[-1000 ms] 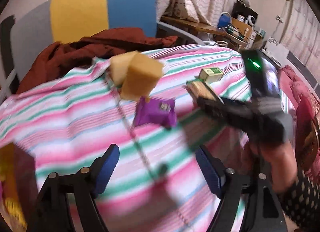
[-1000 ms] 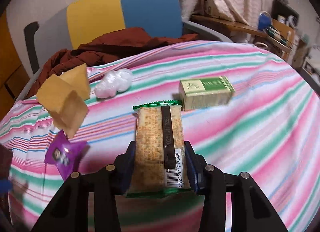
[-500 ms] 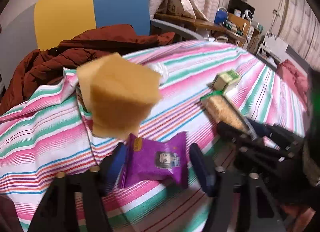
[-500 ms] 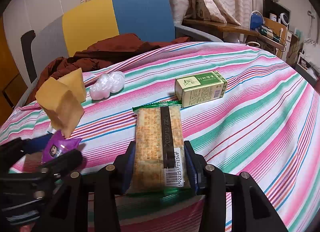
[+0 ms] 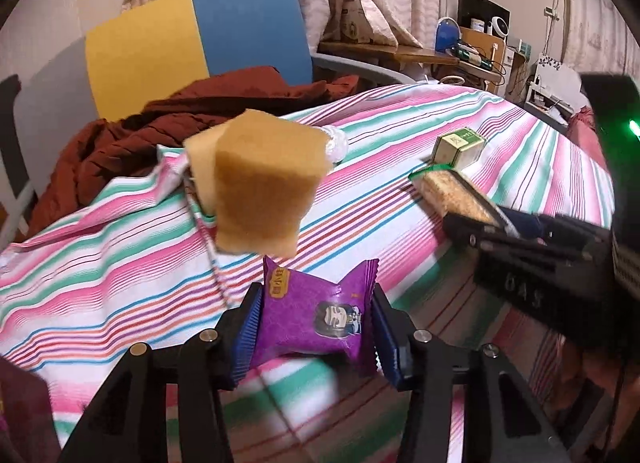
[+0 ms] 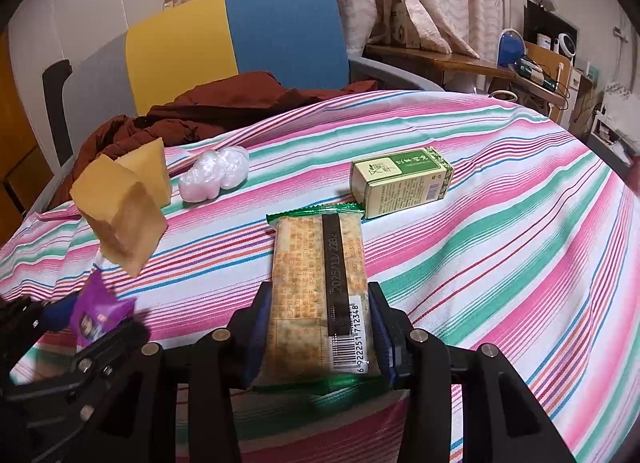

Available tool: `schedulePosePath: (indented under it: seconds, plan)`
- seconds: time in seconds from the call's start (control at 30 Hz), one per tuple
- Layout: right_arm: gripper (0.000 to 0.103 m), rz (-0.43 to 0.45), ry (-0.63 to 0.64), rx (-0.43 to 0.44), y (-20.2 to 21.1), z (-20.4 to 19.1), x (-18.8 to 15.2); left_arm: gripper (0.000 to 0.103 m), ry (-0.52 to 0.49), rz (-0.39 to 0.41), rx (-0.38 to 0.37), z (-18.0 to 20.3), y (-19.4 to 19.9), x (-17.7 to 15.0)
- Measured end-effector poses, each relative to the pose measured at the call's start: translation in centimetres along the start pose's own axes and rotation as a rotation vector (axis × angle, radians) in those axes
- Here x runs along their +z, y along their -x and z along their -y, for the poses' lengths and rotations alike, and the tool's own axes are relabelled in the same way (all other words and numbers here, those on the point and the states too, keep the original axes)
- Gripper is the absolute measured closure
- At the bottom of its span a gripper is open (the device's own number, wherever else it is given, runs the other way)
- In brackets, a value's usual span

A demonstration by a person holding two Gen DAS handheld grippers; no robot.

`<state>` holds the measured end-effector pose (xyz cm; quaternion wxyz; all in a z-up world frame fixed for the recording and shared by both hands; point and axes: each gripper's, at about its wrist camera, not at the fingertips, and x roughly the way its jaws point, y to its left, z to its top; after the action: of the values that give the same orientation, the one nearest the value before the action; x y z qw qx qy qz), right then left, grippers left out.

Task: Organize objects
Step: 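Grasp a second cracker packet with the right tool while the left tool grasps a purple packet, then carry the purple packet and cracker packet to the gold tray and release both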

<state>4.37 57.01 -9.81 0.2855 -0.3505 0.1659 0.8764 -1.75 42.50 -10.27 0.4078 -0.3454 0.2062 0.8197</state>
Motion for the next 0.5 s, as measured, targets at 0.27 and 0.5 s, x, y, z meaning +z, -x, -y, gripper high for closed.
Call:
schedulePosePath:
  seconds: [0.27,0.5]
  plan:
    - [0.057,0.042,0.017,-0.002,1.1,-0.4,0.1,0.052,0.002,0.027,0.015,-0.5,2.5,-2.4]
    - [0.057,0.062,0.058,0.028,3.0,-1.9,-1.0,0.052,0.070,0.037,0.005,-2.2,3.9,-4.1]
